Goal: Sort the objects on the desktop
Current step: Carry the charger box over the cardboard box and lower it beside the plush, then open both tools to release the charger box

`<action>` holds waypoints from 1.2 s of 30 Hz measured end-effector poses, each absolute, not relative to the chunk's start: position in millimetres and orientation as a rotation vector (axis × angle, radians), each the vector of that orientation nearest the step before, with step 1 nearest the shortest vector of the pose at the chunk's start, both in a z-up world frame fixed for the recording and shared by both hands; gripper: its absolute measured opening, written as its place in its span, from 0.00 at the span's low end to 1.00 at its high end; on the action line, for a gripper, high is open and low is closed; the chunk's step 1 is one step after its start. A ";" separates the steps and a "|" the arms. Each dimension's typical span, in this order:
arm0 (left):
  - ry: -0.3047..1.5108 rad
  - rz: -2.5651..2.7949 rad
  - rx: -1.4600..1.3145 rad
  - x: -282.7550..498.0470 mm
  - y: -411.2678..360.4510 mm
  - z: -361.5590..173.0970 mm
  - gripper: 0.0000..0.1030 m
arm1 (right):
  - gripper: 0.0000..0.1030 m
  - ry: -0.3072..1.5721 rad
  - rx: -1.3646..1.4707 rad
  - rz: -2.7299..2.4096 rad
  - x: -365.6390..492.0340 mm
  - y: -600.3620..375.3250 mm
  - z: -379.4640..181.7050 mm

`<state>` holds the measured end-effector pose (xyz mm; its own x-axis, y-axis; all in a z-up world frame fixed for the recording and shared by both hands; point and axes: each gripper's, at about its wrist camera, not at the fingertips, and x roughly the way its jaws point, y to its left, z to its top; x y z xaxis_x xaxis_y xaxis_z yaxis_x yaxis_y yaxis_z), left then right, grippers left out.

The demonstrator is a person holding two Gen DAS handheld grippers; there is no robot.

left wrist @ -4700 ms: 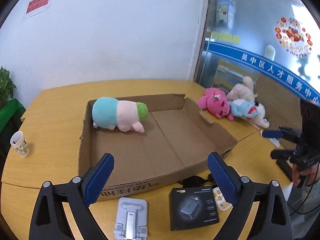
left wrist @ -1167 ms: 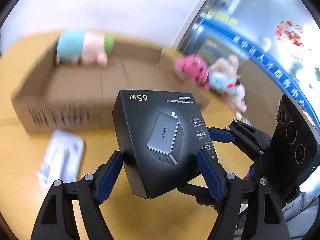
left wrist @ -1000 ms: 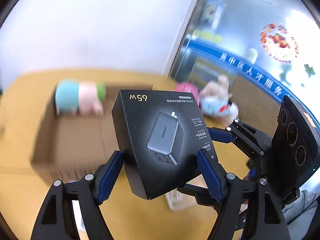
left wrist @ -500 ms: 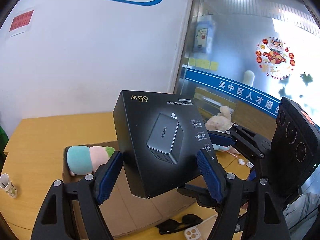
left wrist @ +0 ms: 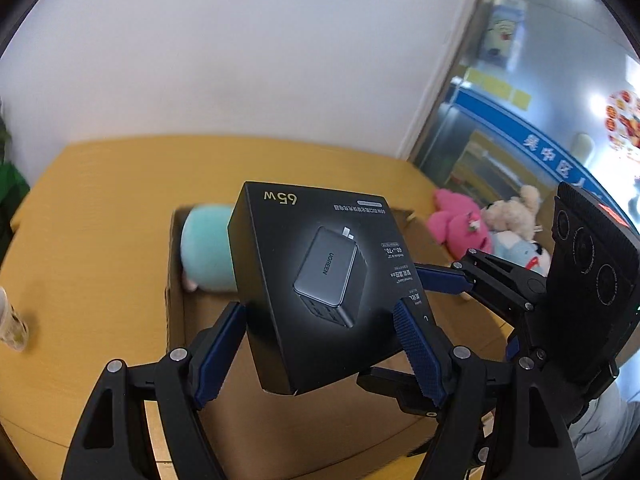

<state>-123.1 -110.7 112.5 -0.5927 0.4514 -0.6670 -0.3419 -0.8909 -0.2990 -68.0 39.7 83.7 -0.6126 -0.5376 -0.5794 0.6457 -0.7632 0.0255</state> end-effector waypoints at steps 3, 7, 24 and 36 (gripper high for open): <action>-0.209 2.445 -1.201 -143.4 -116.3 78.8 0.72 | 0.77 0.210 0.903 -2.262 -99.1 29.0 48.0; -0.202 2.432 -1.351 -164.2 -119.6 40.8 0.72 | 0.77 0.205 1.054 -2.175 -128.6 16.9 12.7; -0.104 2.480 -1.518 -162.7 -114.7 31.3 0.70 | 0.77 0.023 1.357 -2.061 -182.1 11.7 -30.4; -0.013 2.793 -0.739 -12.3 -91.1 140.6 1.00 | 0.78 0.077 0.965 -2.499 -25.9 115.2 73.2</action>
<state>-12.3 -91.1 140.6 -0.8394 0.2440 -0.4856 -0.2396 -0.9682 -0.0723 -25.9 115.2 73.2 -0.6498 -0.3954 -0.6492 0.4344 -0.8940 0.1097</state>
